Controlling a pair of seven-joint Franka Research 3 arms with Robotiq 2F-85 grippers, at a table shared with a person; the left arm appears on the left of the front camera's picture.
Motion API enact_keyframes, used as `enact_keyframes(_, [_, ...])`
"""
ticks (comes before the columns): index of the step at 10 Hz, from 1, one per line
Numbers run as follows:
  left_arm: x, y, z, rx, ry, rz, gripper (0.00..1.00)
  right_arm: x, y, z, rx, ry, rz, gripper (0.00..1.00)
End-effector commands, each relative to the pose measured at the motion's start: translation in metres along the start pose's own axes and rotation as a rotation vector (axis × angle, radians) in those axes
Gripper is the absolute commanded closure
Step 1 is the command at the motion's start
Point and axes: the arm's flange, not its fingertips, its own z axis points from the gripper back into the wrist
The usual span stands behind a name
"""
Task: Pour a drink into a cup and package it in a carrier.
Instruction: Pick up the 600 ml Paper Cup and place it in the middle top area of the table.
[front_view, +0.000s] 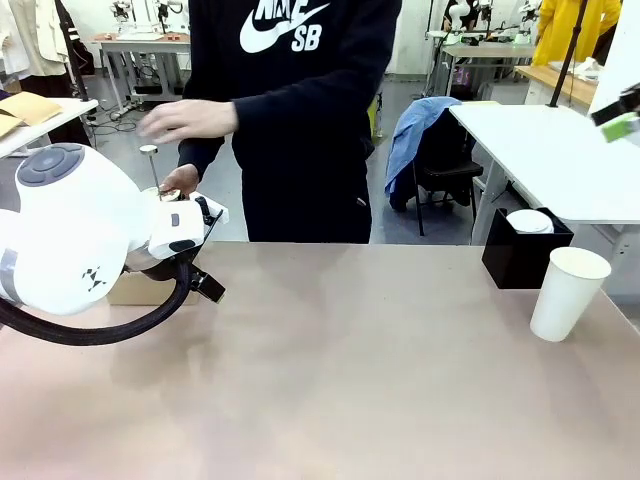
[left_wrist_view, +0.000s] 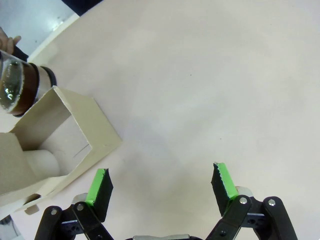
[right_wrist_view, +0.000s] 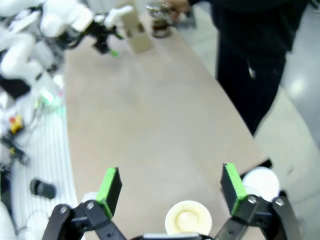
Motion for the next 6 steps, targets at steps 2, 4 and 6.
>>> enact_keyframes(2, [0.0, 0.0, 0.0, 0.0, 0.0, -0.001, 0.0, -0.034, -0.035, 0.0, 0.126, -0.118, 0.119, 0.0])
enact_keyframes(4, [0.0, 0.0, 0.0, 0.0, 0.0, -0.001, 0.0, -0.036, -0.014, 0.005, 0.089, -0.11, 0.108, 0.0])
enact_keyframes(6, [0.0, 0.0, 0.0, 0.0, 0.0, -0.001, 0.0, -0.047, -0.028, -0.005, 0.058, -0.067, 0.077, 0.0])
